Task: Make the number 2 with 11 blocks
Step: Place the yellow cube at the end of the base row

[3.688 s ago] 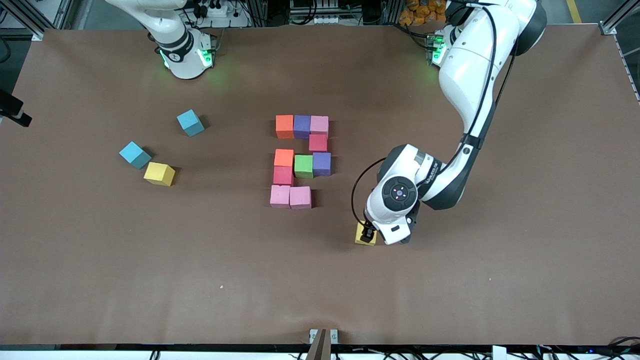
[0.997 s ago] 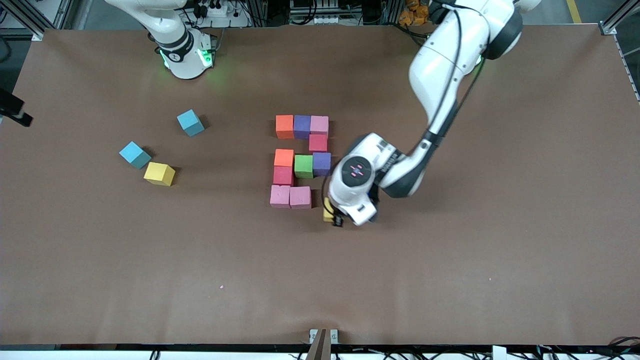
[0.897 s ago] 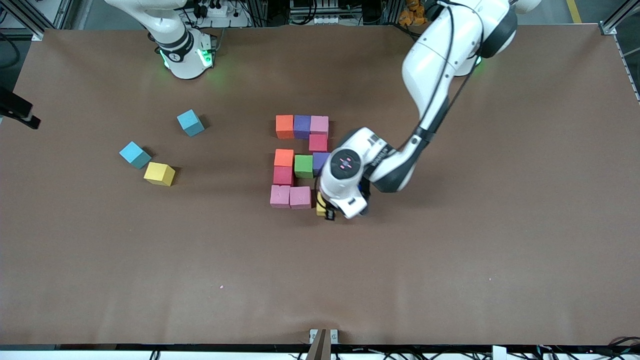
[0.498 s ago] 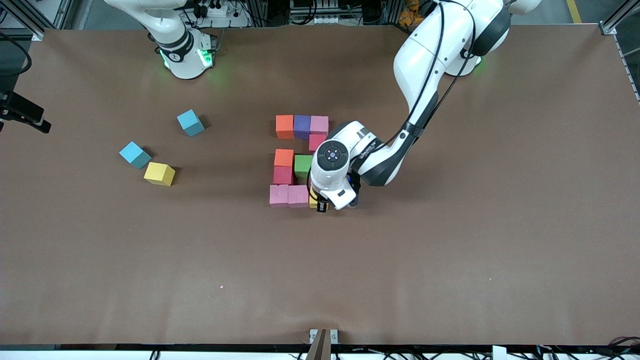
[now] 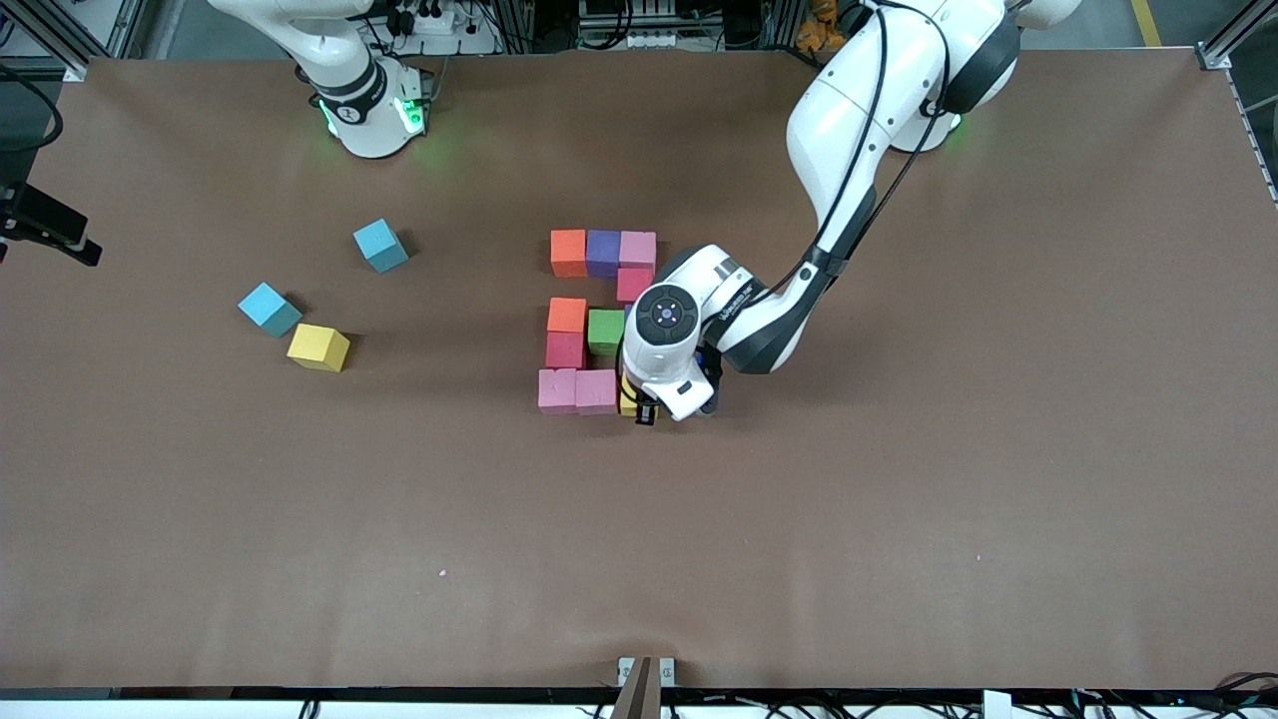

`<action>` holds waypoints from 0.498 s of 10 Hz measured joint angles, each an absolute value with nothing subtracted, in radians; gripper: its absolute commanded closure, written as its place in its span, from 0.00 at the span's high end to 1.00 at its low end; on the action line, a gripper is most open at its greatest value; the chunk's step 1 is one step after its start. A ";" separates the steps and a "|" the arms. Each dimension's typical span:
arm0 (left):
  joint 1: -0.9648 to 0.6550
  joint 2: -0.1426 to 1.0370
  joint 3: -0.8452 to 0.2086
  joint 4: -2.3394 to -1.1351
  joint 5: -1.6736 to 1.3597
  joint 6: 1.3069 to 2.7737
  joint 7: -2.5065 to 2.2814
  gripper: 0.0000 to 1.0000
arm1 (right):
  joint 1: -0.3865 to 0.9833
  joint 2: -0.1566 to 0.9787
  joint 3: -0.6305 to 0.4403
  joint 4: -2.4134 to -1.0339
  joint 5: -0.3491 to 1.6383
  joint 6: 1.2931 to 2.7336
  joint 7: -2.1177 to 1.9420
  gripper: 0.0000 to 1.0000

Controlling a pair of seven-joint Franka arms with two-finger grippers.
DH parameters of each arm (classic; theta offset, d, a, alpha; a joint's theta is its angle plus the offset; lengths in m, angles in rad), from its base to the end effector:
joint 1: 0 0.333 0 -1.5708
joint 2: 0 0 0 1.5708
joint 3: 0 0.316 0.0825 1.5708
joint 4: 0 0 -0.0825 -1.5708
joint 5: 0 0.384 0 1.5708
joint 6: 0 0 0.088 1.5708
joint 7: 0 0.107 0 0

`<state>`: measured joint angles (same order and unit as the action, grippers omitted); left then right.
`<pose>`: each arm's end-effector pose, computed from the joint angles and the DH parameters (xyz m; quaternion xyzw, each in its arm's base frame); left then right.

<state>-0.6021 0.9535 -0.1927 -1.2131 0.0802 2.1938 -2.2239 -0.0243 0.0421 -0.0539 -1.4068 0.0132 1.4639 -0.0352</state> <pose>0.5640 -0.5123 0.2048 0.7420 0.6685 -0.0431 0.0242 0.5549 -0.0412 0.6682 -0.9997 0.0207 -0.0078 0.0050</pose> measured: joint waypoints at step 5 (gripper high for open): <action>-0.602 0.960 -0.193 -1.213 0.080 2.194 -2.224 0.41 | -0.027 0.042 -0.059 -1.403 0.012 1.464 -0.035 1.00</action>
